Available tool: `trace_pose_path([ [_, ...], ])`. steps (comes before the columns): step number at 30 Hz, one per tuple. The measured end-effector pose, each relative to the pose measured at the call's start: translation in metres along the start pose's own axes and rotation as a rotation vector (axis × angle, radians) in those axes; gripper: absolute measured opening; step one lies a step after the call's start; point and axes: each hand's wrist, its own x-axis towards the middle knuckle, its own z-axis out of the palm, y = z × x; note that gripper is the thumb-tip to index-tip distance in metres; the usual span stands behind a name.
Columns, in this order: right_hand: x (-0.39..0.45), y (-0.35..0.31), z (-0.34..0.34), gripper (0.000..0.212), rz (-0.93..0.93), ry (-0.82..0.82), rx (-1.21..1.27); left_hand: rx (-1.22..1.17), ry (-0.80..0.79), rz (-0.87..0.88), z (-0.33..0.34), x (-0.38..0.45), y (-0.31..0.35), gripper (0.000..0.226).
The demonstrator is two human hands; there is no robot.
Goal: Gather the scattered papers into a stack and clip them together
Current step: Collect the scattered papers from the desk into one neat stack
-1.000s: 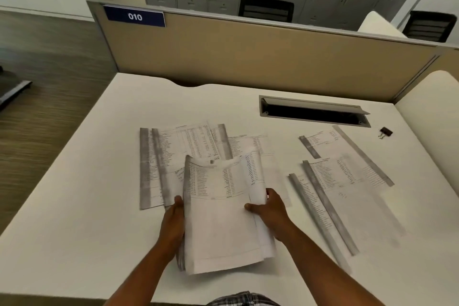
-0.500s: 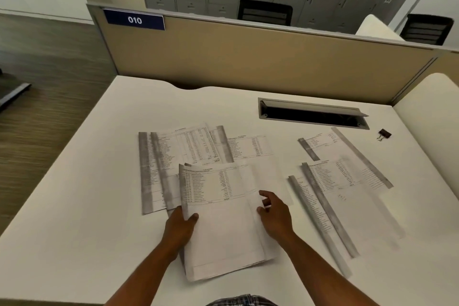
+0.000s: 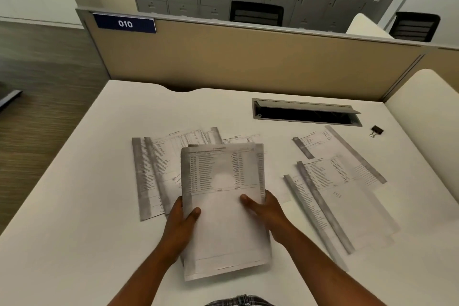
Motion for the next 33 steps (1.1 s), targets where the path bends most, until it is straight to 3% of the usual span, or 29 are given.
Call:
trace_pose_path([
  [2, -0.007, -0.012, -0.004, 0.050, -0.027, -0.052, 0.167, -0.011, -0.014, 0.046, 0.003, -0.001, 0.011, 0.044],
  [5, -0.020, -0.031, 0.000, 0.031, -0.162, 0.082, 0.155, 0.030, 0.040, 0.182, 0.011, -0.003, 0.034, 0.039],
  [10, -0.037, -0.058, 0.000, 0.049, -0.480, 0.196, 0.136, 0.049, 0.171, 0.441, 0.015, -0.012, 0.070, 0.034],
  [13, -0.038, -0.063, -0.005, 0.055, -0.563, 0.239, 0.072, 0.058, 0.207, 0.525, 0.015, -0.012, 0.081, 0.033],
  [17, -0.034, -0.060, 0.002, 0.014, -0.509, 0.260, -0.039, 0.095, 0.207, 0.475, 0.025, -0.004, 0.076, 0.013],
  [19, -0.032, -0.059, 0.005, 0.006, -0.517, 0.289, -0.048, 0.078, 0.212, 0.473, 0.028, -0.001, 0.078, 0.012],
  [25, -0.036, -0.066, -0.005, 0.051, -0.559, 0.250, 0.112, 0.042, 0.256, 0.535, 0.022, 0.003, 0.093, 0.039],
  [30, -0.029, -0.067, 0.000, 0.025, -0.506, 0.290, 0.136, 0.047, 0.216, 0.482, 0.027, 0.006, 0.091, 0.039],
  [33, -0.036, -0.077, -0.006, 0.042, -0.621, 0.262, 0.220, -0.036, 0.220, 0.488, 0.023, 0.006, 0.094, 0.046],
])
